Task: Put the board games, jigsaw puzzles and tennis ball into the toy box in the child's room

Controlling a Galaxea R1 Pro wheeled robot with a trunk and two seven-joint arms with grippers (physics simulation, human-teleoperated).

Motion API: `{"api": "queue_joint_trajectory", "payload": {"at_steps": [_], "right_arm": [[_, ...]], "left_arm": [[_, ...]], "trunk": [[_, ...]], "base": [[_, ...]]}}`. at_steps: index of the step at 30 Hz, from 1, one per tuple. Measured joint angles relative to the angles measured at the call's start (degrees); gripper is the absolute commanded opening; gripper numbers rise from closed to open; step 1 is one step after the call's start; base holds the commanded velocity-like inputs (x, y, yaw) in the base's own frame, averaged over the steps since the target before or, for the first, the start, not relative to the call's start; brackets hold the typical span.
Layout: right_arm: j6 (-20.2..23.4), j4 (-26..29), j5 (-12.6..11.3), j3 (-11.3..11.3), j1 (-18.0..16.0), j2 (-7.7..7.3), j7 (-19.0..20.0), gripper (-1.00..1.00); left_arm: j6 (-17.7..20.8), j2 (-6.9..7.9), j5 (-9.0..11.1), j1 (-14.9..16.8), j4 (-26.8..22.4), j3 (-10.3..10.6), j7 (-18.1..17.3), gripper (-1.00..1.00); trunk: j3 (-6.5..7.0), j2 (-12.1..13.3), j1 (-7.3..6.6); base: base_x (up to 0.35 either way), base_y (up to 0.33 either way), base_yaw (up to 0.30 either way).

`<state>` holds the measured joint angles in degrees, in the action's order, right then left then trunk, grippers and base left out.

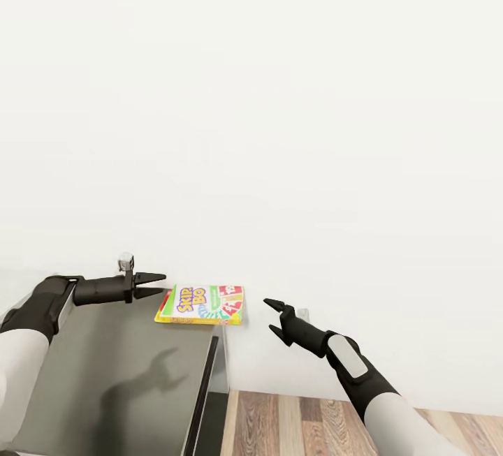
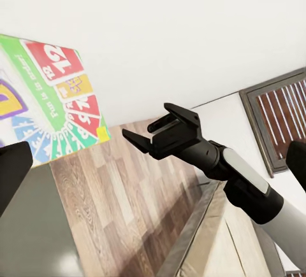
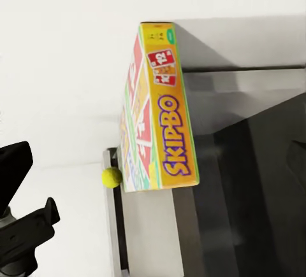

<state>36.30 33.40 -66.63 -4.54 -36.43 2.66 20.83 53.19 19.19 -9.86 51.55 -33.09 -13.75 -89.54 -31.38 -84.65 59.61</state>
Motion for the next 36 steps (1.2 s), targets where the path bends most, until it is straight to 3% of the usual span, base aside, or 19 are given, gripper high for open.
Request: {"api": "queue_joint_trajectory", "payload": {"at_steps": [27, 36], "right_arm": [[0.1, 0.0, -0.3, 0.3, 0.0, -0.18, 0.0, 1.0], [0.1, 0.0, -0.5, 0.4, 0.0, -0.31, 0.1, 1.0]], "left_arm": [[0.0, 0.68, 0.0, 0.0, 0.0, -0.1, 0.0, 1.0], [0.0, 0.83, 0.0, 0.0, -0.1, -0.1, 0.0, 1.0]], "trunk": [[0.65, 0.0, 0.0], [-0.96, -3.6, 1.97]], "base": [[0.0, 0.0, 0.052], [0.0, 0.0, 0.0]]}}
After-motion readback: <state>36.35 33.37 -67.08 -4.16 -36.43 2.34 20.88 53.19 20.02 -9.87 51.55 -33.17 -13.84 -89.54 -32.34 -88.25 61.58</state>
